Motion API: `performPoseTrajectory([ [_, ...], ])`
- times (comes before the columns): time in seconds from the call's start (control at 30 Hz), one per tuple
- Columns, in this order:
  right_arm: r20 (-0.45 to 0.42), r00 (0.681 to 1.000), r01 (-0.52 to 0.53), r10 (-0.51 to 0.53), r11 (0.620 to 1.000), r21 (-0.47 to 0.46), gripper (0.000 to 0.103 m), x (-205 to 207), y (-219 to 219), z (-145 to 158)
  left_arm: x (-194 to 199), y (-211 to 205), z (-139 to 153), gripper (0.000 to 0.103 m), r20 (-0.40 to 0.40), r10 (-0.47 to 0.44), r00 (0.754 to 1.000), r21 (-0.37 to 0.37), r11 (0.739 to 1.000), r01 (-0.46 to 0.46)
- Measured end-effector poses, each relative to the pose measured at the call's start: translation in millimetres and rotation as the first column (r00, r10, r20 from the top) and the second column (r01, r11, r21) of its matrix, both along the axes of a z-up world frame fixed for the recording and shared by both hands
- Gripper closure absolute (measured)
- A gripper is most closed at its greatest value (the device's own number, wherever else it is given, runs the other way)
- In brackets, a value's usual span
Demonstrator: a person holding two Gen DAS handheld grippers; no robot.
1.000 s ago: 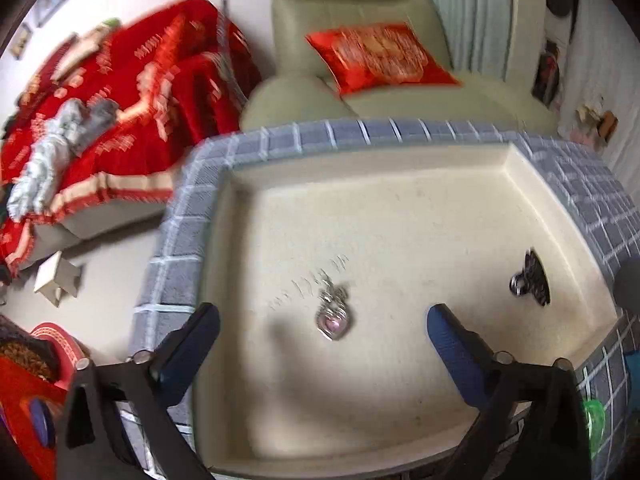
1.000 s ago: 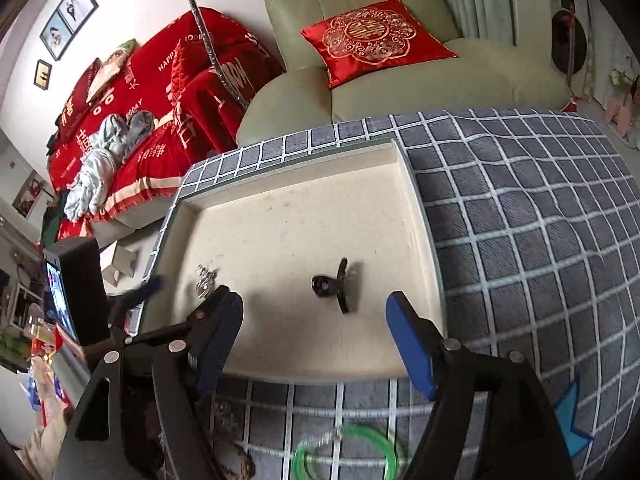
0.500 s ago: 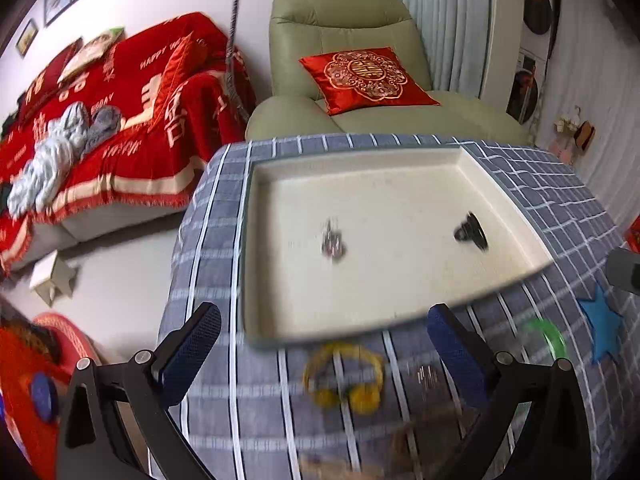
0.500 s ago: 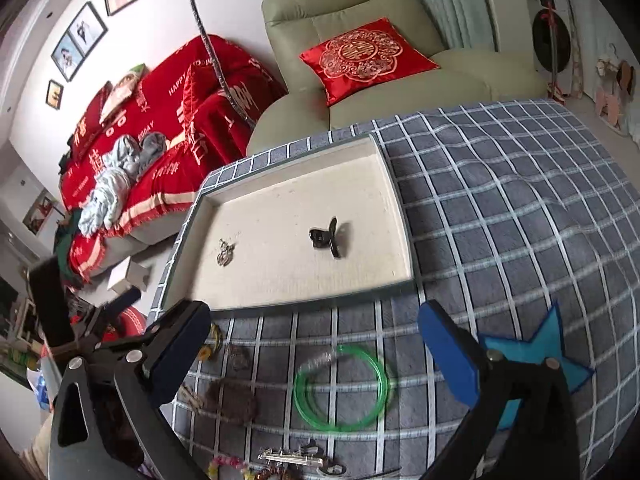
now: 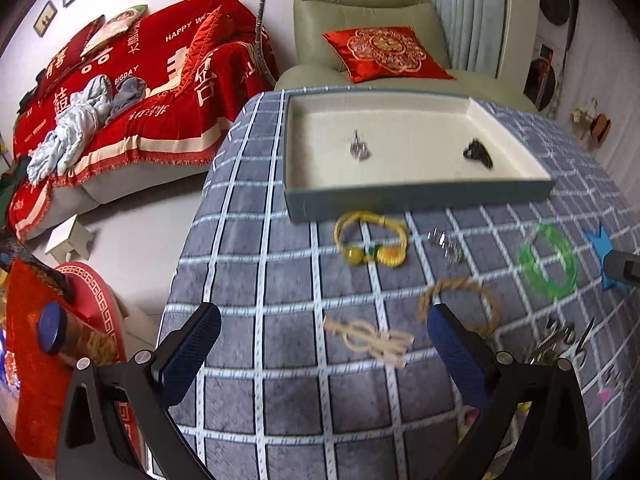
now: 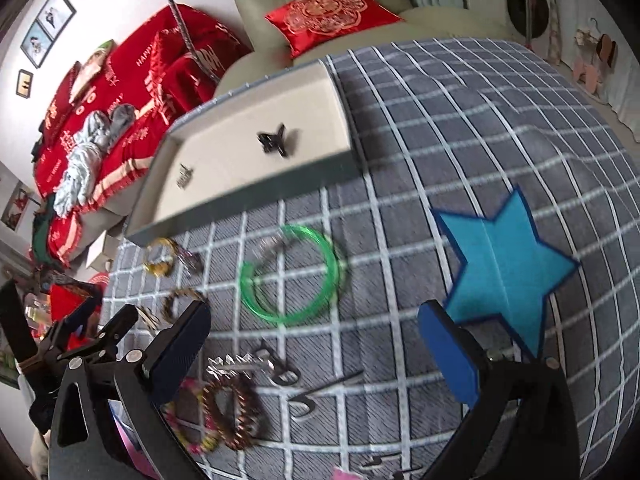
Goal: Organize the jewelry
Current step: 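Withdraw both tools from the tray back over the table, then grasp the cream hairpin with the left tool while the right tool grasps the green bangle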
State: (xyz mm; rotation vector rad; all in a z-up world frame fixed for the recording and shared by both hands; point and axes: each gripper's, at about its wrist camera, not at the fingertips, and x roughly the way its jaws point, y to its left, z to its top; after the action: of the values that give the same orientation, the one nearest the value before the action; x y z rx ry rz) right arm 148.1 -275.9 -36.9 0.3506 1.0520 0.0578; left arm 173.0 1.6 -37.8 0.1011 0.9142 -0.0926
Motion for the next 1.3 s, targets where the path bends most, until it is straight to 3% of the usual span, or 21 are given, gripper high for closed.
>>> performPoseTrajectory([
  [0.17, -0.023, 1.0, 0.013, -0.013, 1.0, -0.027, 0.0, -9, -3, -10, -4, 4, -9, 0.0, -0.03, 0.019, 0.999, -0.019, 1.0, -0.019],
  [0.4, -0.018, 1.0, 0.019, -0.02, 0.997, -0.073, 0.0, -7, -3, -12, -3, 13, -13, 0.0, -0.084, 0.118, 0.989, -0.073, 0.99, -0.124],
  [0.7, 0.0, 1.0, 0.002, -0.002, 0.987, -0.159, 0.001, 14, 4, -13, 8, 17, -23, 0.001, -0.167, 0.238, 0.957, -0.097, 0.962, -0.256],
  [0.73, 0.001, 1.0, 0.0, 0.0, 0.985, -0.172, 0.002, 17, 5, -14, 9, 18, -25, 0.009, -0.178, 0.246, 0.953, -0.103, 0.958, -0.266],
  [0.83, 0.002, 1.0, -0.009, 0.01, 0.981, -0.193, 0.01, 26, 7, -17, 11, 16, -26, 0.01, -0.186, 0.262, 0.947, -0.104, 0.953, -0.284],
  [0.93, -0.013, 1.0, -0.021, 0.019, 0.98, -0.198, 0.026, 37, 10, -24, 13, 15, -27, 0.01, -0.186, 0.283, 0.941, -0.105, 0.947, -0.305],
  [1.1, -0.003, 0.999, -0.046, 0.046, 0.967, -0.251, 0.031, 43, 21, -30, 13, 9, -27, 0.01, -0.182, 0.312, 0.933, -0.101, 0.937, -0.333],
  [1.17, -0.002, 0.998, -0.061, 0.063, 0.957, -0.284, 0.035, 43, 28, -31, 10, 7, -27, 0.016, -0.173, 0.303, 0.937, -0.107, 0.94, -0.324],
  [1.23, 0.003, 0.996, -0.079, 0.085, 0.944, -0.321, 0.046, 41, 35, -31, 8, 1, -25, 0.032, -0.157, 0.265, 0.951, -0.12, 0.951, -0.285],
  [1.27, 0.006, 0.995, -0.088, 0.095, 0.945, -0.316, 0.058, 41, 37, -30, 7, -1, -24, 0.036, -0.15, 0.248, 0.957, -0.124, 0.956, -0.267],
  [1.3, 0.005, 0.995, -0.091, 0.097, 0.944, -0.317, 0.072, 40, 38, -29, 6, -4, -23, 0.047, -0.142, 0.22, 0.965, -0.131, 0.962, -0.238],
])
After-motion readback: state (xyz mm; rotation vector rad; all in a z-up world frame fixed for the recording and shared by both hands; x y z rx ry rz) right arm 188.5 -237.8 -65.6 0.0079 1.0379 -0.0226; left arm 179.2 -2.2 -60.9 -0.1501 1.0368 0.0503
